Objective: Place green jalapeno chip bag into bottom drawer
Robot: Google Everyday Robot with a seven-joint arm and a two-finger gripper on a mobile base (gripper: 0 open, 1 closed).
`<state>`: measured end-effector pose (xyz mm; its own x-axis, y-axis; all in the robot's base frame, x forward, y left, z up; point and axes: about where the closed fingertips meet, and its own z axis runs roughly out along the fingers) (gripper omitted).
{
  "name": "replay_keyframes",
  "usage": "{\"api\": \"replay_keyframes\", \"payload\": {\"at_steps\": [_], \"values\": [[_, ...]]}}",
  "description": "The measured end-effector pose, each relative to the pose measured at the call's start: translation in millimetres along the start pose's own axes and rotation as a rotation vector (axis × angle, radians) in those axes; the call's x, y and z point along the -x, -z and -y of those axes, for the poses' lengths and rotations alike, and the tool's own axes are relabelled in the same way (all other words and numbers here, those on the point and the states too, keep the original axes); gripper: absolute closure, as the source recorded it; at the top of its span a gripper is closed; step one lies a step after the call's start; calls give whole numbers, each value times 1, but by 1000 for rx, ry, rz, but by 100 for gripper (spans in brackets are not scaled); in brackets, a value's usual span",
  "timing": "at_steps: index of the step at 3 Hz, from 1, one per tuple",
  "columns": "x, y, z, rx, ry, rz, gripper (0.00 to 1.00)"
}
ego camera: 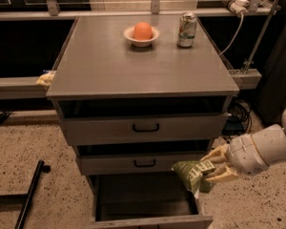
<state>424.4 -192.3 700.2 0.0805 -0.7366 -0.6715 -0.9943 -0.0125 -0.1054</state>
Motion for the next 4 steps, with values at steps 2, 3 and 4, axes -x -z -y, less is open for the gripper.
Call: {"api": "replay_keyframes", "payload": {"at_steps": [2, 3, 4], "values": [[-18, -18, 6, -39, 76, -32, 100], [-55, -58, 20, -81, 172, -64, 100], [-99, -101, 30, -75, 188, -78, 100]]}}
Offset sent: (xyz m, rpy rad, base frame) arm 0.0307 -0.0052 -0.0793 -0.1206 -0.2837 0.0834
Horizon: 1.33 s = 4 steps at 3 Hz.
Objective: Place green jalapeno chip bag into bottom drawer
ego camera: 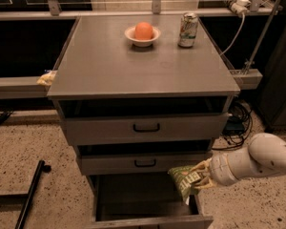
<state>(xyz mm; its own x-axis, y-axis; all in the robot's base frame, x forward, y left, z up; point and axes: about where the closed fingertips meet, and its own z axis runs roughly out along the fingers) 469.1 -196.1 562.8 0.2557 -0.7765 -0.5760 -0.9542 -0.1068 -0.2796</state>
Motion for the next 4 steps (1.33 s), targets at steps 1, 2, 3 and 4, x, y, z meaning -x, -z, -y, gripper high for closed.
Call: {"api": "replay_keyframes", "payload": {"at_steps": [1, 2, 3, 4], "values": [[-51, -53, -14, 44, -60, 21, 100], [-49, -51, -13, 42, -56, 19, 100], [-80, -79, -19, 32, -35, 24, 100], [-115, -132, -22, 31, 0, 68, 100]]}}
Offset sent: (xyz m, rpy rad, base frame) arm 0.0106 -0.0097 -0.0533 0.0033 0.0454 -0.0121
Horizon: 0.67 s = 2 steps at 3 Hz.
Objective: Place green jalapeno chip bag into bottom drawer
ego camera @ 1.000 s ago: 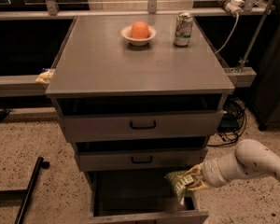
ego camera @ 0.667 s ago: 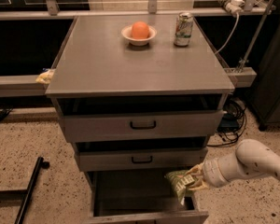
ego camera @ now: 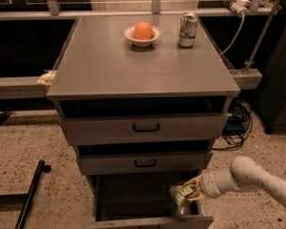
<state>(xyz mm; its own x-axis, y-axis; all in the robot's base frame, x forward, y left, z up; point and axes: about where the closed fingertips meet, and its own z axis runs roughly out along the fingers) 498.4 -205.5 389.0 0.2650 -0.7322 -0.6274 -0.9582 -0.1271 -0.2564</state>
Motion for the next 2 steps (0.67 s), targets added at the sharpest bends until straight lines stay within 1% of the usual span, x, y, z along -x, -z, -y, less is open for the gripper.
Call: {"api": "replay_keyframes", "payload": {"at_steps": [1, 2], "values": [[-33, -67, 5, 10, 14, 70, 100], [-33, -67, 5, 10, 15, 70, 100]]}}
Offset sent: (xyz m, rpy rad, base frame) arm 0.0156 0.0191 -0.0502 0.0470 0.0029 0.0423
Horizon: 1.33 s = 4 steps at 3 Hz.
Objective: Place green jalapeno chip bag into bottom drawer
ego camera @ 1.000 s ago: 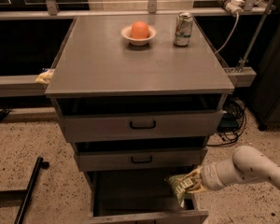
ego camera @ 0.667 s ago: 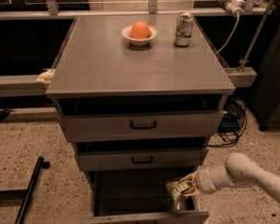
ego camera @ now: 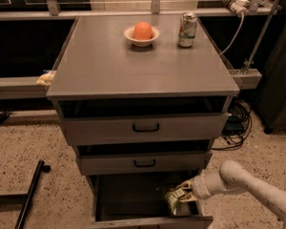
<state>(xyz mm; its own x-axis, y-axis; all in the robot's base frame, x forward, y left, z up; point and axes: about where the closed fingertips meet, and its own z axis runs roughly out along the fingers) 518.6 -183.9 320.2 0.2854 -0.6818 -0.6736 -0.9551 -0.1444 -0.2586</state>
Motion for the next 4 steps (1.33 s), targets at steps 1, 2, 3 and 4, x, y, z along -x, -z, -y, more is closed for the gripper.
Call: {"api": "replay_keyframes", "payload": {"at_steps": [1, 2, 3, 4], "values": [[-5, -13, 5, -20, 57, 20, 100], [-9, -39, 14, -18, 126, 56, 100], [-16, -66, 28, -17, 185, 61, 100], [-24, -85, 39, -36, 213, 40, 100]]}}
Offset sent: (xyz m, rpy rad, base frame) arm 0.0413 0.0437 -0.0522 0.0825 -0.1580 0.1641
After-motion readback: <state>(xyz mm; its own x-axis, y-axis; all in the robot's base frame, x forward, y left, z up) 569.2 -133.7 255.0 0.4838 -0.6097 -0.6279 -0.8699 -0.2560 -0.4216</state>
